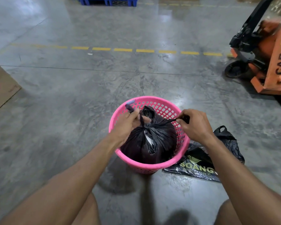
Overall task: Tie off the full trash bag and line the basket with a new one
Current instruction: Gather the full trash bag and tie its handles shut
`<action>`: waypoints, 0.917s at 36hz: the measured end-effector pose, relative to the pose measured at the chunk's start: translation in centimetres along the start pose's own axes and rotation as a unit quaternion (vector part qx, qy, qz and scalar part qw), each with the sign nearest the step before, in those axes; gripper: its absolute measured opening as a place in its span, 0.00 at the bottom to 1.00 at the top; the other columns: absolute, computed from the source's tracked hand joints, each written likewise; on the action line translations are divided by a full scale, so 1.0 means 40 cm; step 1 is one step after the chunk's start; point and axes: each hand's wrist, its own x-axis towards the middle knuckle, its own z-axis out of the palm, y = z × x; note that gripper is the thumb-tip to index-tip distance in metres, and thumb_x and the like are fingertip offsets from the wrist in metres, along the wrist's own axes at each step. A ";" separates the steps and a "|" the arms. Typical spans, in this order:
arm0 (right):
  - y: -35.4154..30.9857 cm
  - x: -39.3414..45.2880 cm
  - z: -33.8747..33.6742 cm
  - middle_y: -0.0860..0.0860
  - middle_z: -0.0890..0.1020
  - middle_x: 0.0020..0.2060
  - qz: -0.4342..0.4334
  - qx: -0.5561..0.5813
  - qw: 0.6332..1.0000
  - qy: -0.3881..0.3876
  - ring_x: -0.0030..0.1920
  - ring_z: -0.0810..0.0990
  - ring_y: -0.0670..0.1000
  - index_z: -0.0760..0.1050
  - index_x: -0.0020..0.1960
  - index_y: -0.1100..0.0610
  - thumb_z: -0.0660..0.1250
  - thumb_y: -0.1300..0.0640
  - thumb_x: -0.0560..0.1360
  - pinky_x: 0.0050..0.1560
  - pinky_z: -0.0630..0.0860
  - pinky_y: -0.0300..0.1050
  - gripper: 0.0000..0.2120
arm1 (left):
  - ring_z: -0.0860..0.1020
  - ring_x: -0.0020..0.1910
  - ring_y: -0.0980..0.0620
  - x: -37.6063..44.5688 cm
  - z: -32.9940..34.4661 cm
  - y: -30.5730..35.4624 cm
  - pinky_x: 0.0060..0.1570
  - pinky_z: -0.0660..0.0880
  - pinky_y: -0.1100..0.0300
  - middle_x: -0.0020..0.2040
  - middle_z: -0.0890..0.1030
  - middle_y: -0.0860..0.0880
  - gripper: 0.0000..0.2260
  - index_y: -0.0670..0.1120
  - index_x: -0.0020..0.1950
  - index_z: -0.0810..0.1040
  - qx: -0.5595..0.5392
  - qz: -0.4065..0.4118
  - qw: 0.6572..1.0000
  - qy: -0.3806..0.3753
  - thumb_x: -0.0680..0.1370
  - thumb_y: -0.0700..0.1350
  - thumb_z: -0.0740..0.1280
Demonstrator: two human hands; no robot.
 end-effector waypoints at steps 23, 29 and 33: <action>-0.140 0.054 0.021 0.44 0.82 0.43 -0.110 0.070 0.982 -0.137 0.40 0.79 0.43 0.78 0.57 0.55 0.71 0.61 0.71 0.49 0.76 0.38 0.15 | 0.69 0.31 0.55 0.046 0.068 0.057 0.36 0.68 0.64 0.28 0.69 0.54 0.15 0.40 0.38 0.74 0.229 0.019 0.967 -0.111 0.82 0.40 0.55; -0.110 0.060 0.039 0.41 0.83 0.36 -0.051 0.108 0.992 -0.045 0.41 0.81 0.42 0.85 0.43 0.53 0.76 0.59 0.70 0.43 0.70 0.25 0.03 | 0.81 0.38 0.48 0.055 0.039 0.054 0.45 0.77 0.62 0.44 0.83 0.37 0.14 0.41 0.49 0.80 0.162 -0.042 0.979 -0.116 0.83 0.43 0.56; -0.120 0.007 0.083 0.43 0.85 0.35 -0.001 0.157 0.987 -0.010 0.37 0.82 0.45 0.83 0.38 0.51 0.77 0.58 0.68 0.44 0.78 0.40 0.05 | 0.80 0.38 0.52 0.057 0.032 0.025 0.47 0.77 0.61 0.44 0.85 0.43 0.15 0.45 0.49 0.82 0.063 -0.088 0.992 -0.065 0.82 0.44 0.56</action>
